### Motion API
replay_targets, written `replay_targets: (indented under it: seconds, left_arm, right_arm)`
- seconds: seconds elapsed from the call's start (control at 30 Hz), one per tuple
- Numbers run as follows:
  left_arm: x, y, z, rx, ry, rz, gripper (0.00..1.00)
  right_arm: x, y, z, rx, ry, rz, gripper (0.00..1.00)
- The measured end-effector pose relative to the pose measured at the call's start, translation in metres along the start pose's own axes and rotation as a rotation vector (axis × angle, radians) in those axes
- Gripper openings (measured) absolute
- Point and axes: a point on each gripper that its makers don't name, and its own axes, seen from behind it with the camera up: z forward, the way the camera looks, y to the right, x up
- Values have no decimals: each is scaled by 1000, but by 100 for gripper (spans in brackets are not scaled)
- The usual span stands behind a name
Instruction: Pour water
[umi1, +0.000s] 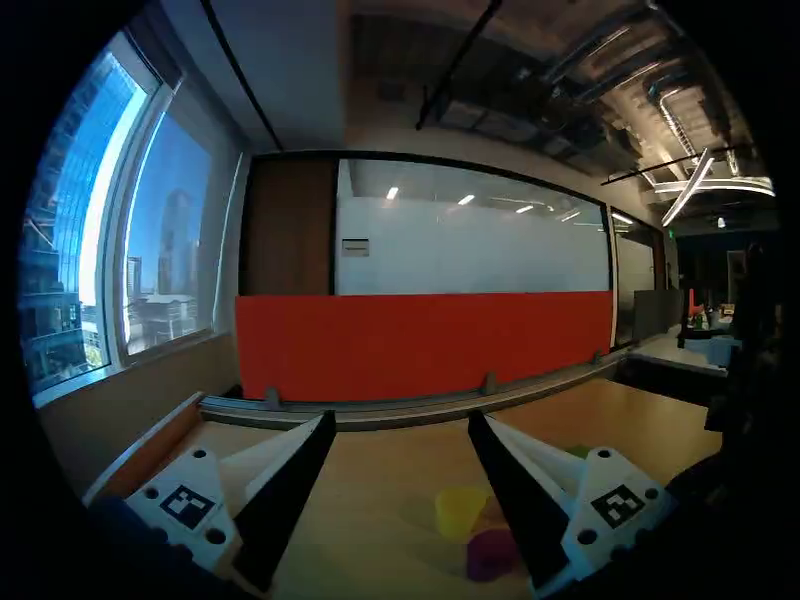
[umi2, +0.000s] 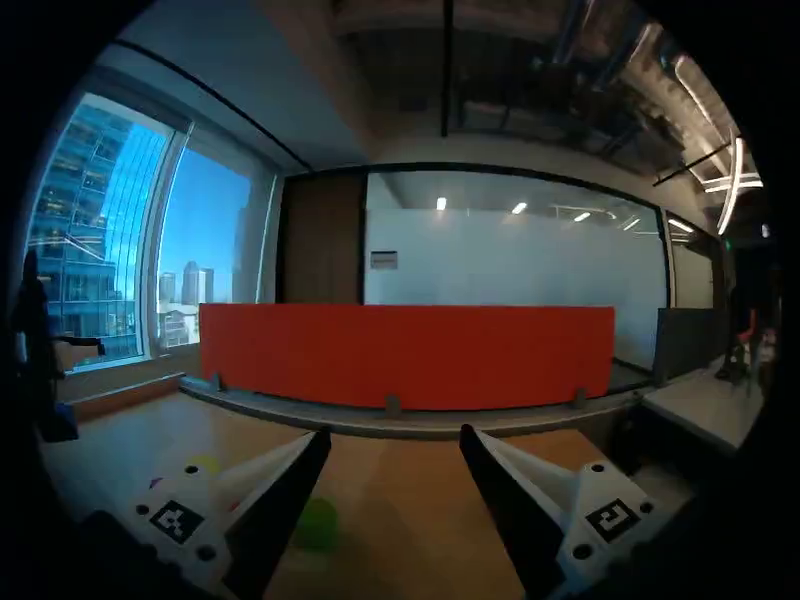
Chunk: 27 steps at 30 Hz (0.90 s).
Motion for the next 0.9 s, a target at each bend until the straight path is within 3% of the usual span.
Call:
replay_targets:
  seconds: [0.2, 0.47, 0.9]
  left_arm:
    - [17, 11, -1, -56, 12, -10, 98]
    - [20, 28, -3, -151, -2, -32, 98]
    - [14, 68, -12, -363, -28, -20, 98]
  right_arm:
    - [4, -4, -2, 33, -5, 27, 100]
    - [1, -12, -6, 107, -32, 26, 100]
    - [11, -50, -22, 356, -47, 50, 100]
